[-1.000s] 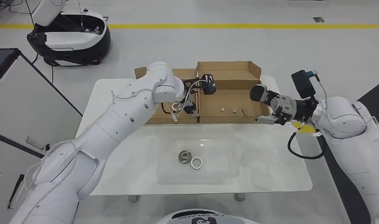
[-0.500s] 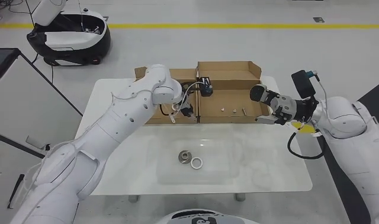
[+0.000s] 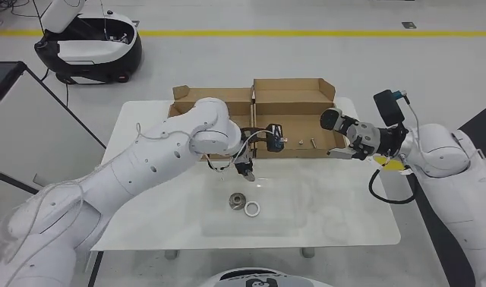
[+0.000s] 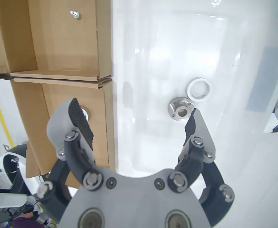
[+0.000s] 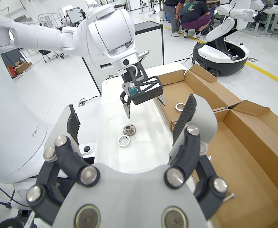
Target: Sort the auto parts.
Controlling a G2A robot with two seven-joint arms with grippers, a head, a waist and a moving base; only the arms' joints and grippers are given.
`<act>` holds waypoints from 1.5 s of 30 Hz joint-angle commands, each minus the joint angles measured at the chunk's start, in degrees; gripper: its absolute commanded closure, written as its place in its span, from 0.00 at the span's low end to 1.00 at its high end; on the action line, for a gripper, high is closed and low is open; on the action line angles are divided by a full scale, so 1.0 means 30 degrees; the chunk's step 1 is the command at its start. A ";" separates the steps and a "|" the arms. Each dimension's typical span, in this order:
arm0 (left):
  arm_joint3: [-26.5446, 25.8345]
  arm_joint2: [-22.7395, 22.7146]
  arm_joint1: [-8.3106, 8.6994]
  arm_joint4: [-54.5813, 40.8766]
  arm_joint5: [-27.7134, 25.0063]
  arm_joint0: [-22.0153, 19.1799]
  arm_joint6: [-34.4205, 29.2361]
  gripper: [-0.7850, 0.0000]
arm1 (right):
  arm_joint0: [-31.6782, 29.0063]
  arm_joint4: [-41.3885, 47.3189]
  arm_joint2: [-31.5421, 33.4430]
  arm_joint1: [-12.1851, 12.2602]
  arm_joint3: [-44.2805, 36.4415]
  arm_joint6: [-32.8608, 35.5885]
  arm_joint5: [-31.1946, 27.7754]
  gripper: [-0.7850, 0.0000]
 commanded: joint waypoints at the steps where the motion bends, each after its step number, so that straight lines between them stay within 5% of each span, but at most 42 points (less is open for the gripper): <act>1: -0.0762 0.0922 0.0351 -0.0928 0.0275 -0.0639 -0.0266 0.00 | 0.0000 -0.0001 0.0000 0.0000 0.0000 0.0000 0.0000 0.00; 10: -0.1756 0.3846 0.0688 -0.2321 0.0238 -0.2109 -0.0225 0.05 | 0.0000 -0.0001 0.0000 0.0000 0.0000 0.0000 0.0000 0.00; 15: -0.1609 0.3846 0.0377 -0.1944 0.0166 -0.1493 -0.0154 0.25 | 0.0000 -0.0001 0.0000 0.0000 0.0000 0.0000 0.0000 0.00; 21: -0.0960 0.3846 -0.0100 -0.1577 0.0200 -0.0875 -0.0188 0.33 | 0.0000 -0.0001 0.0000 0.0000 0.0000 0.0000 0.0000 0.00; 26: -0.0338 0.3846 -0.0659 -0.0614 0.0014 -0.0160 -0.0005 0.51 | 0.0000 -0.0001 0.0000 0.0000 0.0000 0.0000 0.0000 0.00; 45: 0.2239 0.3846 -0.2318 0.1723 -0.0300 0.1701 0.0303 0.57 | 0.0000 -0.0001 0.0000 0.0000 0.0000 0.0000 0.0000 0.00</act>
